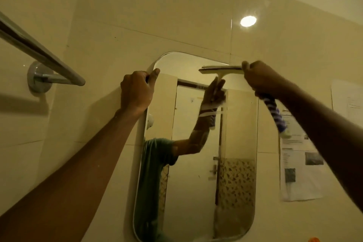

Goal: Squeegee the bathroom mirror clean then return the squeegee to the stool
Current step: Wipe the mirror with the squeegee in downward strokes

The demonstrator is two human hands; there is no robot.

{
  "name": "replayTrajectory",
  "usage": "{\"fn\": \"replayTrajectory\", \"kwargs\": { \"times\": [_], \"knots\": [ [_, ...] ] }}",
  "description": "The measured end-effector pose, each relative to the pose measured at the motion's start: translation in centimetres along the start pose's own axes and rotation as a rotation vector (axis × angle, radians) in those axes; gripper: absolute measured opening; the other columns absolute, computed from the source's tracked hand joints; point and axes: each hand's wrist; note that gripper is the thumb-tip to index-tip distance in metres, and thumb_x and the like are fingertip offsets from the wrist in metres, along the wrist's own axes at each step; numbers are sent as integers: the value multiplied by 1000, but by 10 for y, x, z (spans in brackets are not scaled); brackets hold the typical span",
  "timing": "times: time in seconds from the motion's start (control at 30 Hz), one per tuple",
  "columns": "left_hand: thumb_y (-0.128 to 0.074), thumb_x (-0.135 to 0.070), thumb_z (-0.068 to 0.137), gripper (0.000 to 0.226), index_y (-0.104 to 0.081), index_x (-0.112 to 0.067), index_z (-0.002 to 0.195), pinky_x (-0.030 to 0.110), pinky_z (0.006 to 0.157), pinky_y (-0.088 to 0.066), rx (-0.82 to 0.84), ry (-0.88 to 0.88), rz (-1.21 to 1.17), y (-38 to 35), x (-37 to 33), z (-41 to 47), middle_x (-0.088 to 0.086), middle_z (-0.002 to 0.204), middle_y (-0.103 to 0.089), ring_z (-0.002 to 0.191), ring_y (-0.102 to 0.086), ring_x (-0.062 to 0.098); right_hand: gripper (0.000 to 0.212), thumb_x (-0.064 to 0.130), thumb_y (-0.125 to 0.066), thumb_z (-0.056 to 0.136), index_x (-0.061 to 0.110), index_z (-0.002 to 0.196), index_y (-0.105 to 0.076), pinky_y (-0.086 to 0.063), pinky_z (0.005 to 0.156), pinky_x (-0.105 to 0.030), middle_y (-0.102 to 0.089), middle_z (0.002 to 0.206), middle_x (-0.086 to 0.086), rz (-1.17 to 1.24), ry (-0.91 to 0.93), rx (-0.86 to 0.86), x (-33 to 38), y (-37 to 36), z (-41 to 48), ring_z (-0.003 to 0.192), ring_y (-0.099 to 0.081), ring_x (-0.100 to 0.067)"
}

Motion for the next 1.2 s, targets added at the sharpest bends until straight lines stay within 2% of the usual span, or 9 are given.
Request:
{"fn": "replayTrajectory", "kwargs": {
  "times": [0.13,0.23,0.33,0.4,0.47,0.63,0.8,1.07,1.2],
  "knots": [
    [-46,-47,97,54,-44,-13,55,20,45,-21,3,14,0,1,-2,-1,-8,46,-39,43,-38,6,50,39,-27,104,11,73,-55,-40,41,-22,-52,55,-2,30,24,63,-52,-60,-80,42,-47,-11],
    [-44,-48,97,53,-48,-11,59,20,45,-20,12,24,11,4,-6,-2,-4,48,-40,44,-37,8,49,38,-28,104,10,74,-56,-40,43,-22,-52,57,-3,-21,-33,202,-66,-59,-111,44,-46,-11],
    [-44,-48,97,51,-50,-11,62,20,45,-21,7,27,15,4,-7,-2,1,54,-47,46,-40,13,50,41,-28,104,5,81,-55,-43,49,-26,-52,63,-6,-79,-18,131,-45,-22,-69,50,-48,-15],
    [-44,-47,97,50,-51,-11,64,18,46,-20,4,28,22,4,-7,-4,0,55,-47,45,-38,6,49,42,-28,104,2,92,-54,-43,48,-27,-52,68,-8,-38,-2,25,-21,5,-28,51,-50,-17],
    [-44,-47,97,49,-51,-11,64,17,46,-19,-4,28,29,4,-7,-5,-1,55,-46,45,-36,4,44,41,-28,104,3,99,-49,-42,47,-27,-51,71,-8,18,-11,14,-8,16,-1,53,-49,-17],
    [-43,-47,98,49,-49,-12,64,18,46,-17,-19,36,34,4,-7,-7,-1,55,-45,45,-34,5,48,37,-28,105,10,73,-53,-37,44,-21,-49,57,-3,18,2,46,-55,-40,-55,44,-44,-11],
    [-44,-47,98,48,-50,-13,66,17,46,-17,-20,34,42,7,-11,-8,2,60,-50,47,-35,8,47,35,-32,104,13,69,-54,-39,46,-21,-51,55,-1,141,-55,145,-87,-79,-129,43,-46,-9],
    [-45,-44,98,53,-63,0,74,17,46,-20,-32,9,48,8,-11,-9,5,61,-51,55,-45,16,33,34,-31,100,7,102,-49,-41,48,-28,-51,82,-11,362,-1,-23,-51,-26,-57,57,-45,-16],
    [-45,-45,98,52,-61,-3,72,19,46,-20,-24,6,45,7,-11,-9,4,60,-51,56,-46,17,36,31,-40,102,11,129,-52,-47,43,-28,-55,77,-10,453,106,2,-45,-21,-47,53,-55,-18]
  ]
}}
Point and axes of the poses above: each hand's wrist, its own z-axis towards the middle knuckle, its own y-axis out of the back of the hand, x = y × z
